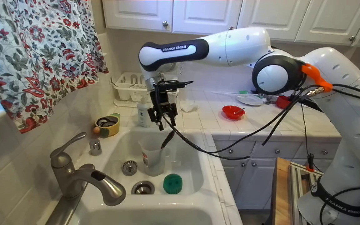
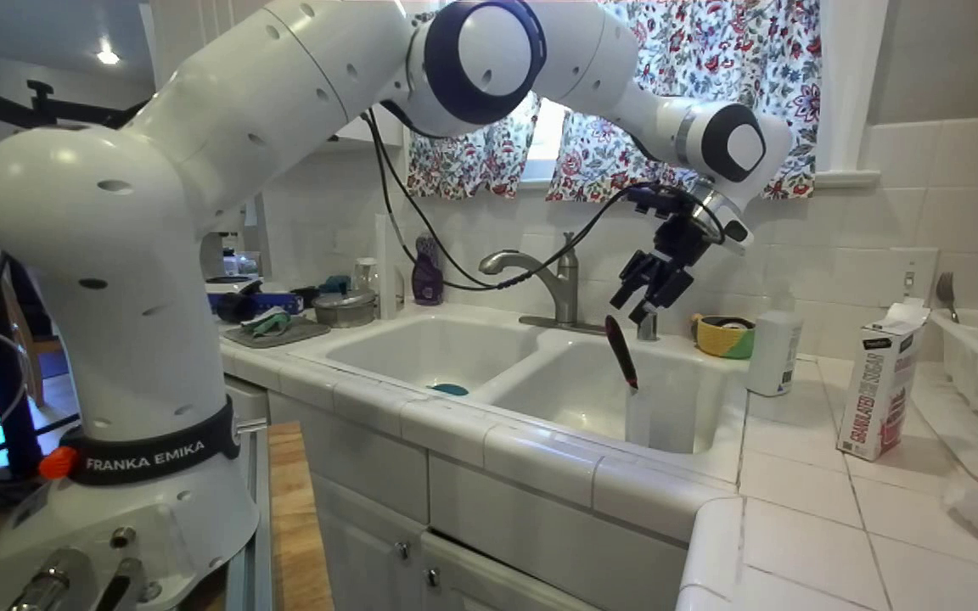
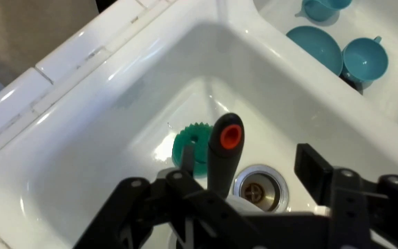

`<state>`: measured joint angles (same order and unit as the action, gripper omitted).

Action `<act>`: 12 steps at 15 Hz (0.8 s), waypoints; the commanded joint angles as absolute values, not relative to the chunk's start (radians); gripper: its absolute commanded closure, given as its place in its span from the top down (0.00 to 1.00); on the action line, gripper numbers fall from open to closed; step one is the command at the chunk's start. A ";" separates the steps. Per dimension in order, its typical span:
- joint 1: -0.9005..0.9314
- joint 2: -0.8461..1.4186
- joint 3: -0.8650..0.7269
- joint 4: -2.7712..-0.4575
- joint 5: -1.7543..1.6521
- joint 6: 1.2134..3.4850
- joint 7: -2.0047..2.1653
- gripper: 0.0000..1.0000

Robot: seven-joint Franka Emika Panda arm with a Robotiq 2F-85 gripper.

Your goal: Use the black spatula to stir the contents in the jug.

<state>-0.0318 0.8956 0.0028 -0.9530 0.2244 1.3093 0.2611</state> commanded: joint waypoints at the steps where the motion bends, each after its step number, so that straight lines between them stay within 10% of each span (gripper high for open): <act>1: -0.011 0.792 -0.014 -1.045 0.181 1.439 0.224 1.00; 12: -0.027 0.407 -0.041 -1.514 0.030 1.879 0.021 1.00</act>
